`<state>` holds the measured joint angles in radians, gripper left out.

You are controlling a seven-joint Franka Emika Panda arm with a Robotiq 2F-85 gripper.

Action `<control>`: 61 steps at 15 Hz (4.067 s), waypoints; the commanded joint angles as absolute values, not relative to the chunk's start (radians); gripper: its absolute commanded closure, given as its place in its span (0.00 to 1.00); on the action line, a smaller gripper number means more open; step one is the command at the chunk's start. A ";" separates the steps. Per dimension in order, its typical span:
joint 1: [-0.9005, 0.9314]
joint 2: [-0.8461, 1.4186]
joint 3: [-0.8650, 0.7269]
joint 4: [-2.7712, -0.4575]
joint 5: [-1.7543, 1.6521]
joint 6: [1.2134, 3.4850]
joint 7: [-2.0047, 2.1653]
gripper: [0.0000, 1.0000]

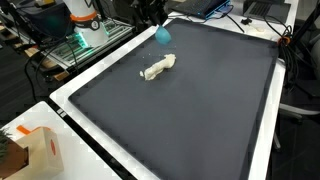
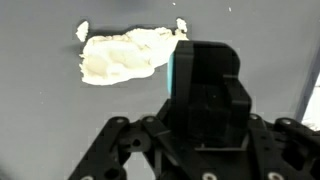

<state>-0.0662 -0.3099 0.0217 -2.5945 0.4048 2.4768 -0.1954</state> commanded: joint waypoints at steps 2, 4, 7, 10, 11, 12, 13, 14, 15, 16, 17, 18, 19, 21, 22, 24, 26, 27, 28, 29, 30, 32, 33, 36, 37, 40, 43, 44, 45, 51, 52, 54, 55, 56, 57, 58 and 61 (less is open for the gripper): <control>-0.064 -0.379 0.045 -2.540 0.149 2.324 0.005 0.75; -0.059 -0.389 0.061 -2.508 0.076 2.272 0.056 0.75; -0.051 -0.396 0.084 -2.465 -0.001 2.206 0.105 0.75; -0.045 -0.397 0.109 -2.428 -0.065 2.155 0.149 0.75; -0.041 -0.397 0.117 -2.417 -0.083 2.141 0.159 0.75; -0.037 -0.395 0.123 -2.408 -0.099 2.127 0.168 0.75; -0.034 -0.394 0.130 -2.400 -0.115 2.115 0.178 0.75; -0.031 -0.393 0.136 -2.391 -0.130 2.100 0.188 0.75; -0.028 -0.392 0.141 -2.384 -0.142 2.090 0.194 0.75; -0.024 -0.390 0.145 -2.377 -0.149 2.070 0.200 0.75; -0.016 -0.383 0.122 -2.389 -0.118 2.113 0.172 0.75; -0.014 -0.383 0.124 -2.386 -0.119 2.109 0.175 0.50; -0.013 -0.383 0.123 -2.386 -0.119 2.110 0.174 0.50; -0.013 -0.380 0.120 -2.386 -0.118 2.110 0.174 0.50; -0.013 -0.379 0.120 -2.386 -0.118 2.110 0.174 0.50; -0.013 -0.378 0.119 -2.386 -0.118 2.110 0.174 0.50; -0.013 -0.378 0.119 -2.386 -0.118 2.110 0.174 0.50; -0.025 -0.372 0.134 -2.379 -0.146 2.093 0.217 0.75; -0.035 -0.368 0.152 -2.369 -0.167 2.073 0.271 0.75; -0.044 -0.365 0.173 -2.363 -0.203 2.059 0.332 0.75; -0.055 -0.360 0.196 -2.359 -0.252 2.056 0.415 0.75; -0.063 -0.346 0.231 -2.347 -0.331 2.037 0.544 0.75; -0.066 -0.336 0.250 -2.338 -0.373 2.013 0.607 0.75; -0.059 -0.290 0.295 -2.306 -0.497 1.927 0.782 0.75; -0.053 -0.266 0.305 -2.293 -0.536 1.890 0.838 0.75; -0.025 -0.189 0.325 -2.247 -0.637 1.763 1.000 0.75; 0.018 -0.096 0.320 -2.193 -0.726 1.627 1.150 0.75; 0.036 -0.060 0.314 -2.173 -0.751 1.576 1.190 0.75; 0.054 -0.027 0.308 -2.152 -0.773 1.525 1.229 0.75; 0.140 0.153 0.253 -2.056 -0.830 1.346 1.335 0.75; 0.150 0.171 0.243 -2.046 -0.833 1.351 1.333 0.75; 0.163 0.204 0.226 -2.029 -0.840 1.367 1.318 0.75; 0.170 0.218 0.219 -2.022 -0.843 1.370 1.315 0.75; 0.176 0.231 0.212 -2.013 -0.846 1.372 1.311 0.75; 0.181 0.243 0.207 -2.006 -0.849 1.373 1.309 0.75; 0.185 0.252 0.203 -2.003 -0.851 1.379 1.305 0.75; 0.199 0.281 0.194 -1.987 -0.859 1.383 1.293 0.75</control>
<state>0.1703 0.2495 0.2164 -2.0091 -0.8294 1.3860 1.3151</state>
